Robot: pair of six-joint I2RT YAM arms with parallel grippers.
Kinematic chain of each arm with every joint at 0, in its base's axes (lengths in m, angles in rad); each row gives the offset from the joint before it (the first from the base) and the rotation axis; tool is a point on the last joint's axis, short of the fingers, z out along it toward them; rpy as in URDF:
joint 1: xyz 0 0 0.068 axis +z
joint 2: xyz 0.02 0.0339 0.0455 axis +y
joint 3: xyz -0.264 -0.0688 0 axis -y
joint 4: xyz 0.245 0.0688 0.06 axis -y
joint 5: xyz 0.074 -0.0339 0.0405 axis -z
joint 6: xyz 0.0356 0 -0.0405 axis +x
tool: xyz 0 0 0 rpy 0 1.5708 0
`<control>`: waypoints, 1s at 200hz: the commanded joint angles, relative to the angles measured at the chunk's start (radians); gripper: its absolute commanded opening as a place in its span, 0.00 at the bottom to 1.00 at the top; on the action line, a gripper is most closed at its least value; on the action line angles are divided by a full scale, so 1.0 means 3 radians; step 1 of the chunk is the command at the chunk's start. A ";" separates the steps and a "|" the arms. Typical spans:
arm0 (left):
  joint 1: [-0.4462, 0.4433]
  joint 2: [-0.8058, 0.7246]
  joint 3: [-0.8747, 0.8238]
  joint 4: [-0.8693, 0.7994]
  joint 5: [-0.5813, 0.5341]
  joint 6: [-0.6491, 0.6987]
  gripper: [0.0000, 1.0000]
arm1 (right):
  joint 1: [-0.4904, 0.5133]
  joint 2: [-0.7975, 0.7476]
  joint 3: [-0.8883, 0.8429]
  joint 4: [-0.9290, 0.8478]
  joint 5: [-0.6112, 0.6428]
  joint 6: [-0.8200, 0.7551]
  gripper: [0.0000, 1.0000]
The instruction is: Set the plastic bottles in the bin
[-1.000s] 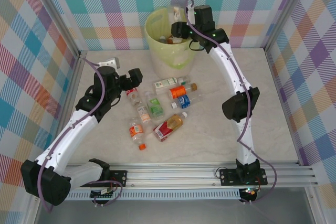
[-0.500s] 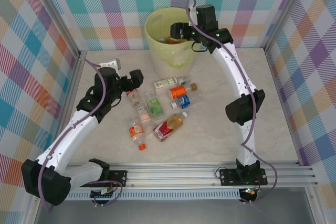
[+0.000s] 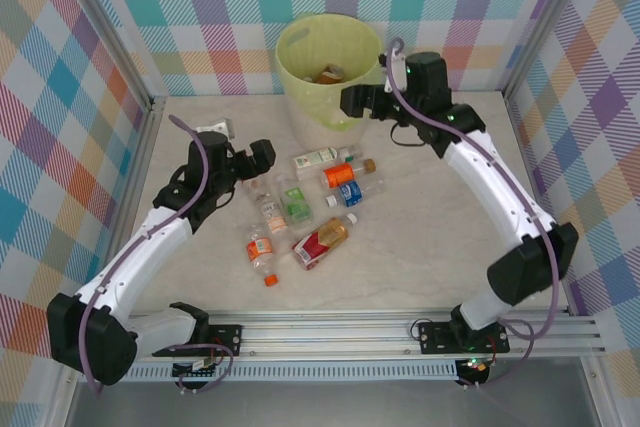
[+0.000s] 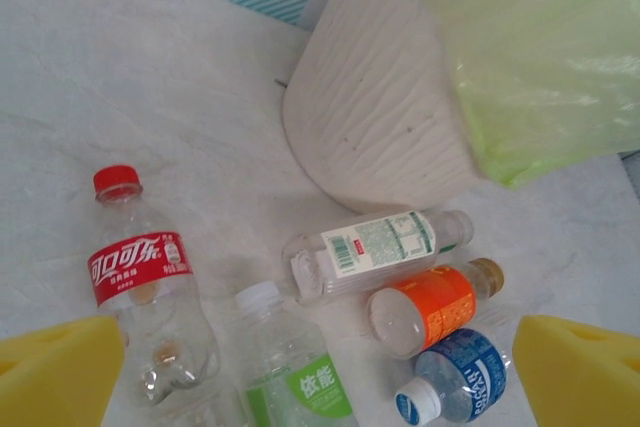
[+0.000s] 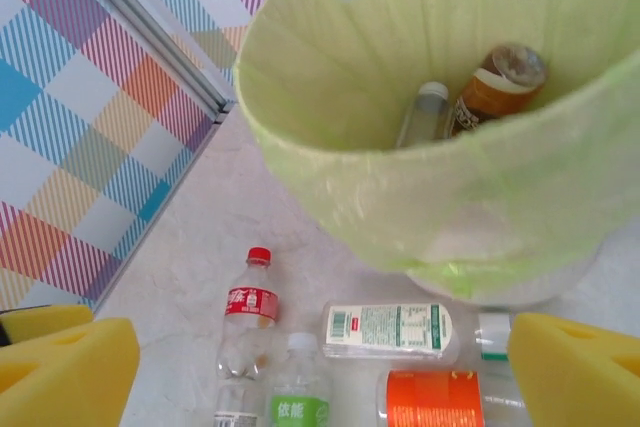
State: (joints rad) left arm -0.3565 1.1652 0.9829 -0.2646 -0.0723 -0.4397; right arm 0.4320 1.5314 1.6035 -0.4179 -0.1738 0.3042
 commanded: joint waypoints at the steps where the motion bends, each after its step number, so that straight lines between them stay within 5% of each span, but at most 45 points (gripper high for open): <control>1: 0.0043 0.0098 0.0121 -0.0287 -0.0070 -0.0109 1.00 | 0.0012 -0.0319 -0.0376 0.0429 0.0143 0.0029 0.99; 90: 0.0115 0.0663 0.0210 -0.0759 -0.0390 -0.0475 1.00 | 0.0013 -0.0978 -0.1646 0.0698 0.0843 0.0397 1.00; 118: 0.0197 0.1184 0.0505 -0.0985 -0.0379 -0.0437 1.00 | 0.0012 -0.0983 -0.1659 0.0615 0.0798 0.0472 1.00; 200: 0.0355 0.1921 0.0753 -0.0512 -0.0273 -0.0254 0.97 | 0.0012 -0.1276 -0.1846 0.0475 0.0852 0.0550 1.00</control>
State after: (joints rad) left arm -0.2588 1.7077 1.1664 -0.4587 -0.1528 -0.5457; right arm 0.4320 1.1896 1.0626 -0.2802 0.0589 0.4519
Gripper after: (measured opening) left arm 0.988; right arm 0.996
